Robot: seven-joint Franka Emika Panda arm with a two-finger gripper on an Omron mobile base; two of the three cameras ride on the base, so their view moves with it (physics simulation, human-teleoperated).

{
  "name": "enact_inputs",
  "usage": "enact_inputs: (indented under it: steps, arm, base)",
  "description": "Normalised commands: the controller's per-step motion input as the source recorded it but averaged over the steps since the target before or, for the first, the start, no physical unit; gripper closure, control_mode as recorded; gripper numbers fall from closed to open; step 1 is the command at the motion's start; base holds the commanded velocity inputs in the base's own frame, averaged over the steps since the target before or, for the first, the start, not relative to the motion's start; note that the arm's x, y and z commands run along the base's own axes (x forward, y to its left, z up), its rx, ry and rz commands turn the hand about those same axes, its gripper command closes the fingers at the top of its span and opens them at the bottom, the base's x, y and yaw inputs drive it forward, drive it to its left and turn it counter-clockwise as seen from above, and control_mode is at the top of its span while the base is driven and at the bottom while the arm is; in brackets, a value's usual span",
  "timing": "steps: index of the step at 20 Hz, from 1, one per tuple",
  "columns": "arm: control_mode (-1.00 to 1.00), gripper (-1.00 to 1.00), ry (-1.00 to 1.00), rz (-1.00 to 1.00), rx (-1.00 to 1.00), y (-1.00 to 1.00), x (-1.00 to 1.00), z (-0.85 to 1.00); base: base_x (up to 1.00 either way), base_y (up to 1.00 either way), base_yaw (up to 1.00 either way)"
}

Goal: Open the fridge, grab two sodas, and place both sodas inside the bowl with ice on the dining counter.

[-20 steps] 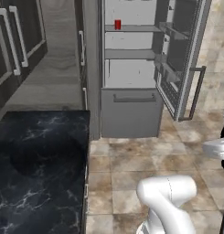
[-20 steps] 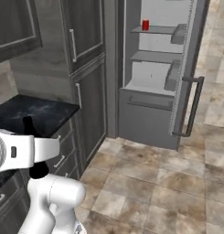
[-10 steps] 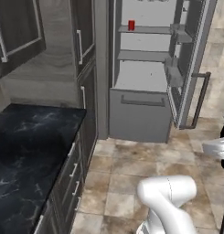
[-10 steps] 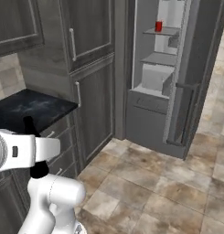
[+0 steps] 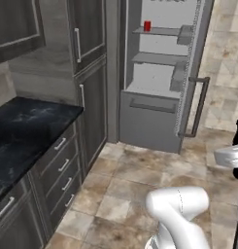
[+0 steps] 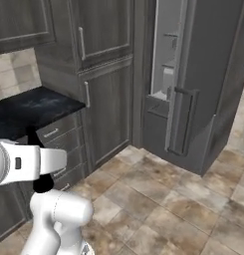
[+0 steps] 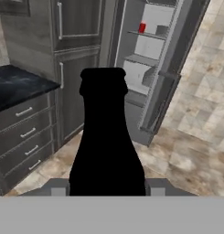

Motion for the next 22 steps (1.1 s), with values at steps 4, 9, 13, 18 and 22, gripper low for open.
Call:
enact_inputs:
  steps: [4, 9, 13, 18, 22]
  arm:
    - [1.0, 1.0, 0.0, 0.0, 0.0, 0.0, 0.0, 0.0]
    - [1.0, 1.0, 0.0, 0.0, 0.0, 0.0, 0.0, 0.0]
    - [1.0, 1.0, 0.0, 0.0, 0.0, 0.0, 0.0, 0.0]
    - [1.0, 1.0, 0.0, 0.0, 0.0, 0.0, 0.0, 0.0]
    - [1.0, 1.0, 0.0, 0.0, 0.0, 0.0, 0.0, 0.0]
  base:
    - [-1.0, -0.45, 0.32]
    - [-0.99, -0.34, 0.34]
    - [-0.96, -0.17, 0.35]
    - [-0.88, -0.19, 0.37]
    - [-0.62, -0.31, 0.42]
